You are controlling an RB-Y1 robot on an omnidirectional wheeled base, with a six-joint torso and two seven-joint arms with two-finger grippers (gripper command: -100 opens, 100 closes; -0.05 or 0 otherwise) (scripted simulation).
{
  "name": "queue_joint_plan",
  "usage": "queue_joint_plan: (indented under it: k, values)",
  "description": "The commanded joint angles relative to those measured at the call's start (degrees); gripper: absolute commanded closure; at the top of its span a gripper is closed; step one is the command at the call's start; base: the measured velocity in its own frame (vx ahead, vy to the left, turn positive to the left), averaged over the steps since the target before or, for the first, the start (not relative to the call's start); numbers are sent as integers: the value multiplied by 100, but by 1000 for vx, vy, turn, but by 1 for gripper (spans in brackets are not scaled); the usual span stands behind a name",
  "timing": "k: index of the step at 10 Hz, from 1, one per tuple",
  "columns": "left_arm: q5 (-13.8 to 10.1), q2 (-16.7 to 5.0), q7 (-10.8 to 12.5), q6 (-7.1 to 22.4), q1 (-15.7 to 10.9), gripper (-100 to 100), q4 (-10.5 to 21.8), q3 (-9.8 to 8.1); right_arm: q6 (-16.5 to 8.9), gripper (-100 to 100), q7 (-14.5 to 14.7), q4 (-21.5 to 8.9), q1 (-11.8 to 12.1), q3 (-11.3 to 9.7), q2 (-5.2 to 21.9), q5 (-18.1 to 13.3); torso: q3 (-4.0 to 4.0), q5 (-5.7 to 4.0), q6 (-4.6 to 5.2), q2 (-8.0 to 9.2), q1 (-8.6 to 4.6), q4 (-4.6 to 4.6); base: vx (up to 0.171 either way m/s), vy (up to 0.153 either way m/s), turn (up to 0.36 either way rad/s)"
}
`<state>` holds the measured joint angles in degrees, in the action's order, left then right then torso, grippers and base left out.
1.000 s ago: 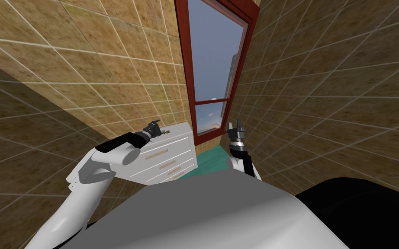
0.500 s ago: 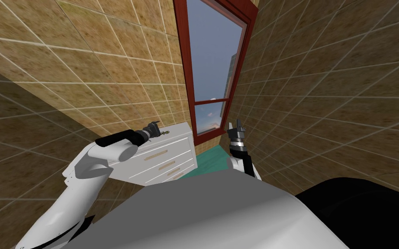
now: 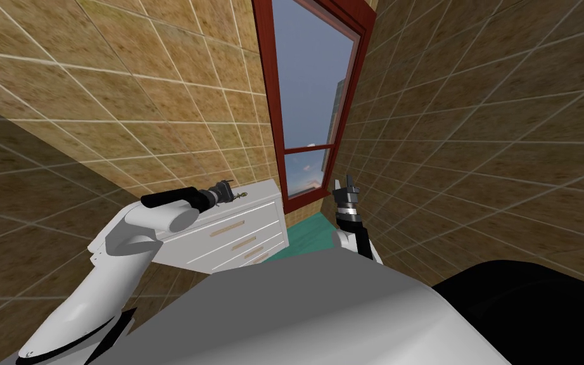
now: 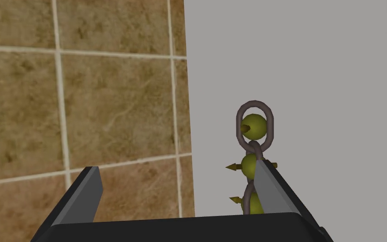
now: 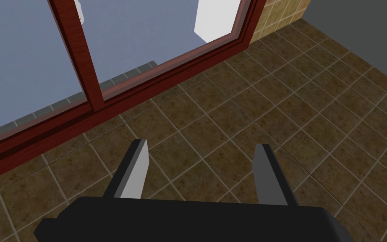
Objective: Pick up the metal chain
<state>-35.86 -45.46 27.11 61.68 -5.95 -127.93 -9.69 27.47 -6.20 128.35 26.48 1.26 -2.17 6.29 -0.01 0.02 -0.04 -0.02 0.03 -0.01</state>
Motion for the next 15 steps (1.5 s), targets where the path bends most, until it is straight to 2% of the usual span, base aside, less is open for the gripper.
queue_joint_plan:
  k: [1, 3, 4, 6, 7, 8, 9, 11, 12, 13, 14, 15]
  values:
    - [-253, -171, 206, 286, -181, -100, 140, -48, 0, 0, 0, 0, 0, 0, 0, 0, 0, 0, 0, 0, 0, 0, 7, 4, -40]
    - [-253, -171, 206, 545, -181, -100, 140, -48, 0, 0, 0, 0, 0, 0, 0, 0, -1, 0, 0, -1, 1, 0, 5, 7, -10]
    - [-474, -316, 406, 755, -346, -100, 268, -85, 0, 0, 0, 0, 0, 0, 0, 0, 0, 0, 0, 0, 1, 0, 8, 7, -37]
    - [-474, -316, 406, 966, -346, -100, 268, -85, 0, 0, 0, 0, 0, 0, 0, 0, -1, 0, 0, -2, 2, 0, 7, 9, -10]
    - [-689, -450, 600, 1178, -506, -100, 398, -120, 0, 0, 0, 0, 0, 0, 0, 0, 0, 0, 0, -1, 1, 0, 9, 9, -38]
    - [-689, -450, 600, 1328, -506, -100, 398, -120, 0, 0, 0, 0, 0, 0, 0, 0, -1, 0, 1, -2, 2, 0, 13, 13, -21]
    - [-897, -575, 788, 1504, -658, -100, 530, -152, 0, 0, 0, 0, 0, 0, 0, 0, -2, 1, 0, -3, 3, -1, 18, 18, -34]
    - [-897, -575, 788, 1754, -658, -100, 530, -152, 0, 0, 0, 0, 0, 0, 0, 0, -3, 1, 0, -4, 5, -1, 10, 12, -7]
    - [-1096, -689, 967, 1963, -801, -100, 661, -180, 0, 0, 0, 0, 0, 0, 0, 0, -1, 1, 0, -2, 2, -1, 13, 9, -30]
    - [-1096, -689, 967, 2118, -801, -100, 661, -180, 0, 0, 0, 0, 0, 0, 0, 0, -2, 0, 0, -3, 2, 0, 14, 15, -18]
    - [-1285, -793, 1138, 2274, -935, -100, 791, -205, 0, 0, 0, 0, 0, 0, 0, 0, -2, 1, 0, -4, 4, -1, 21, 21, -29]
    - [-1285, -793, 1138, 2435, -935, -100, 791, -205, 0, 0, 0, 0, 0, 0, 0, 0, -3, 1, 0, -6, 6, -1, 19, 19, -16]
